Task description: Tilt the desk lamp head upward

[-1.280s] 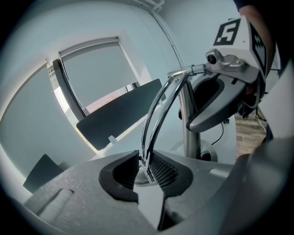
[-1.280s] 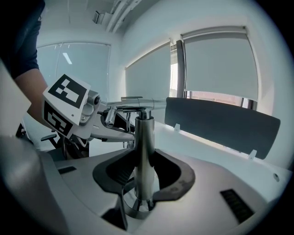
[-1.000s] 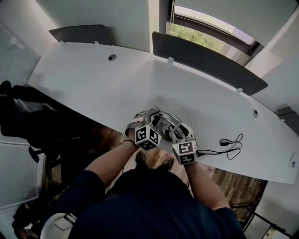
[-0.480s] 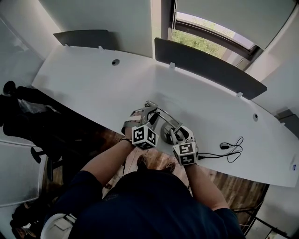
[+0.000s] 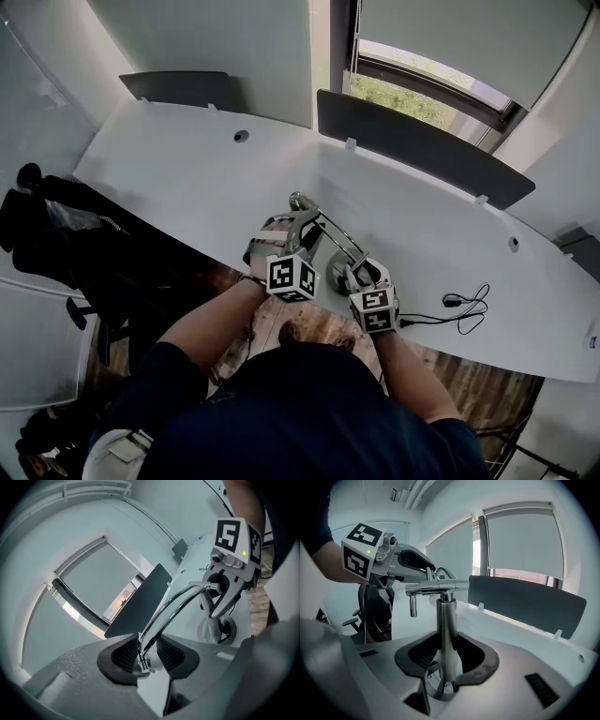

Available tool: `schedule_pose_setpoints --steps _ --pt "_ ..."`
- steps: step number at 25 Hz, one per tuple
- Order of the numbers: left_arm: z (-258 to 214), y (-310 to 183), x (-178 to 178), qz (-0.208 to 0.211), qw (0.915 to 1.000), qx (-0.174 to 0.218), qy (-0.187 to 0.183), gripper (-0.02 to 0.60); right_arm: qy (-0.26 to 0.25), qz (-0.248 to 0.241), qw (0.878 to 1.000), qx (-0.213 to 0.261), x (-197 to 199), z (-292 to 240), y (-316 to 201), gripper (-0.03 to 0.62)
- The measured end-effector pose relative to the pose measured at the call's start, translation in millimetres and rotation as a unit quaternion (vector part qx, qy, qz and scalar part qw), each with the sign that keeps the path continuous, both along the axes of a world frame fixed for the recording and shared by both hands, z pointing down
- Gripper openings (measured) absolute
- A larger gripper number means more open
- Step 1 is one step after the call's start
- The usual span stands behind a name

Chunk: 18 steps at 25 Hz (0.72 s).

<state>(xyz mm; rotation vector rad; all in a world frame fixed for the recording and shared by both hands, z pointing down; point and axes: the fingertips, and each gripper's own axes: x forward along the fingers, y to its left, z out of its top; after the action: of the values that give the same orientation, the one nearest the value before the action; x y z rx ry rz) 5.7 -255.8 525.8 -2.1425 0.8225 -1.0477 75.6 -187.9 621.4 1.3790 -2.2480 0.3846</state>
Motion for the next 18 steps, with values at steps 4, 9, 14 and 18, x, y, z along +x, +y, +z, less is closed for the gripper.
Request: schedule_pose_setpoints --steps 4,9,14,18 --pt "-12.2 2.2 2.3 0.008 0.9996 0.017 -0.019 0.132 0.002 0.000 1.000 -0.001 0.3 1.6 -0.8 0.138" --pt "-28.1 6.6 5.4 0.020 0.9985 0.038 -0.035 0.147 0.007 -0.001 1.000 -0.002 -1.1 1.7 -0.5 0.138" --pt "-41.7 10.7 11.7 0.032 0.9962 0.062 -0.051 0.156 0.013 -0.003 1.000 -0.001 -1.3 2.7 -1.3 0.138" --pt "-50.9 15.0 17.9 0.046 0.9928 0.084 -0.072 0.160 0.018 -0.007 1.000 -0.003 -0.5 3.5 -1.3 0.138"
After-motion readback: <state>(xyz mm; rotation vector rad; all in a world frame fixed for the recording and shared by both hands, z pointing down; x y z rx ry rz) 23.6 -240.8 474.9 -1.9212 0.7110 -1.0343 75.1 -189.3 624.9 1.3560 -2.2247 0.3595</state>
